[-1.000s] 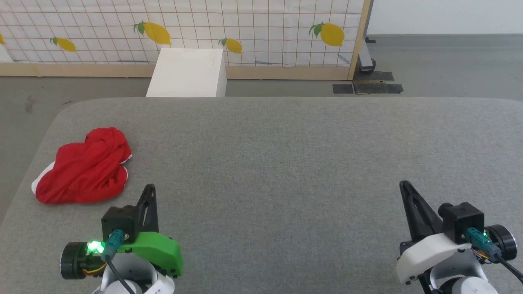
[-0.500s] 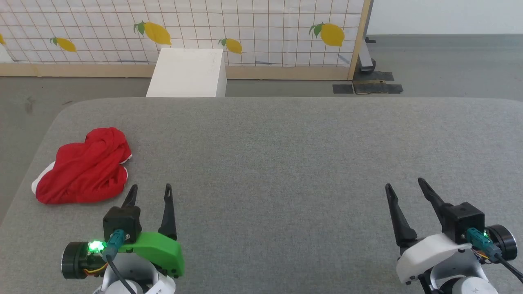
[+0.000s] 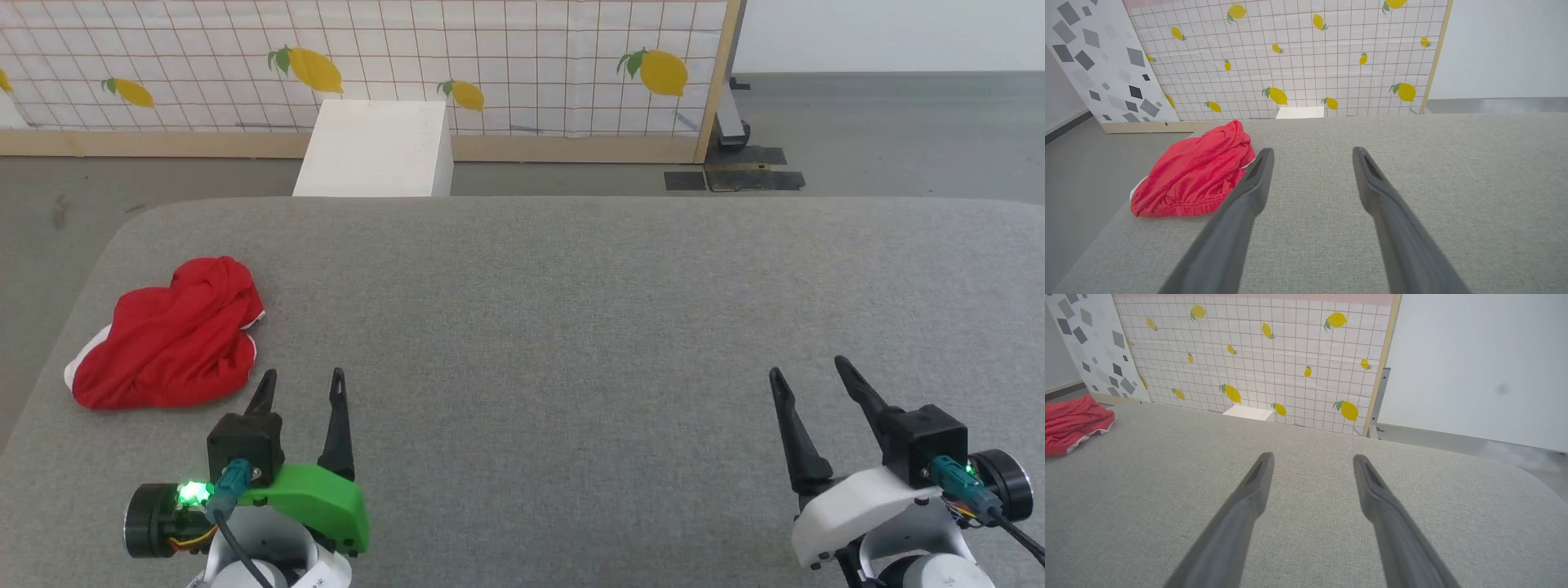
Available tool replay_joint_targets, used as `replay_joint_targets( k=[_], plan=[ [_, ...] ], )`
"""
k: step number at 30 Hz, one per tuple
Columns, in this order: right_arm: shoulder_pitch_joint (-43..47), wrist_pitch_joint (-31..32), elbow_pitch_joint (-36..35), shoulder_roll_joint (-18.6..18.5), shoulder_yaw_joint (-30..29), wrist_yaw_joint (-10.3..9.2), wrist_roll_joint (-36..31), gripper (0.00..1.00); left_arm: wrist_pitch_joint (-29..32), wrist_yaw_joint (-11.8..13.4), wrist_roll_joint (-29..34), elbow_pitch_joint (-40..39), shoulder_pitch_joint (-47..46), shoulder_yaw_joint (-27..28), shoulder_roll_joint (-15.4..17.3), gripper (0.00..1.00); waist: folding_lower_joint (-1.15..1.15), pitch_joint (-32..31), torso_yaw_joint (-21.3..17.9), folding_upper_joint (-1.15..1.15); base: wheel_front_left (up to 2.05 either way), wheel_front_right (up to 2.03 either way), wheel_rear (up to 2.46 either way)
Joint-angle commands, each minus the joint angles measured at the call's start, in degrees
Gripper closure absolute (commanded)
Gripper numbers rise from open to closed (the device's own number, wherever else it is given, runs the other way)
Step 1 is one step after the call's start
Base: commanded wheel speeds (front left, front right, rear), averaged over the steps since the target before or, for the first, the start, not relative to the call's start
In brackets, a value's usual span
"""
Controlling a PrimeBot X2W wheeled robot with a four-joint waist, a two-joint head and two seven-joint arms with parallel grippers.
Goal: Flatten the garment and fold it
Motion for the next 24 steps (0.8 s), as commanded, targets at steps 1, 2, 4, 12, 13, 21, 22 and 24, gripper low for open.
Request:
replay_joint_targets(
  k=[1,2,4,12,13,21,22,24],
  plan=[
    [-0.3,-0.3,0.1,-0.1,0.1,-0.02,0.1,0.00,0.1,0.1,-0.2,0.1,0.2,0.0,0.1,0.00,0.00,0.0,0.0,0.00,0.00,0.00,0.00],
    [-0.3,-0.3,0.1,-0.1,0.1,-0.02,0.1,0.00,0.1,0.1,-0.2,0.1,0.2,0.0,0.1,0.00,0.00,0.0,0.0,0.00,0.00,0.00,0.00],
    [-0.3,-0.3,0.0,-0.1,0.1,-0.02,0.2,0.00,0.1,0.2,-0.2,0.1,0.2,-0.1,0.1,0.00,0.00,0.0,0.1,0.00,0.00,0.00,0.00],
    [-0.4,-0.3,-0.1,-0.1,0.2,-0.03,0.1,0.00,0.1,0.4,-0.4,0.1,0.3,-0.2,0.3,0.00,0.00,-0.1,0.1,0.00,0.00,0.00,0.00],
    [-0.4,-0.4,-0.1,-0.1,0.3,-0.03,0.1,0.00,0.1,0.4,-0.4,0.1,0.3,-0.2,0.3,0.00,0.00,-0.2,0.1,0.00,0.00,0.00,0.00],
    [-0.5,-0.5,-0.2,-0.2,0.5,-0.03,0.2,0.00,0.1,0.5,-0.6,0.1,0.3,-0.5,0.5,0.00,0.00,-0.2,0.2,0.00,0.00,0.00,0.00],
    [-0.5,-0.5,-0.2,-0.2,0.5,-0.04,0.2,0.00,0.1,0.5,-0.6,0.2,0.3,-0.6,0.5,0.00,0.00,-0.2,0.2,0.00,0.00,0.00,0.00],
    [-0.5,-0.5,-0.1,-0.2,0.6,-0.04,0.2,0.00,0.1,0.6,-0.7,0.2,0.3,-0.7,0.5,0.00,0.00,-0.2,0.2,0.00,0.00,0.00,0.00]
  ],
)
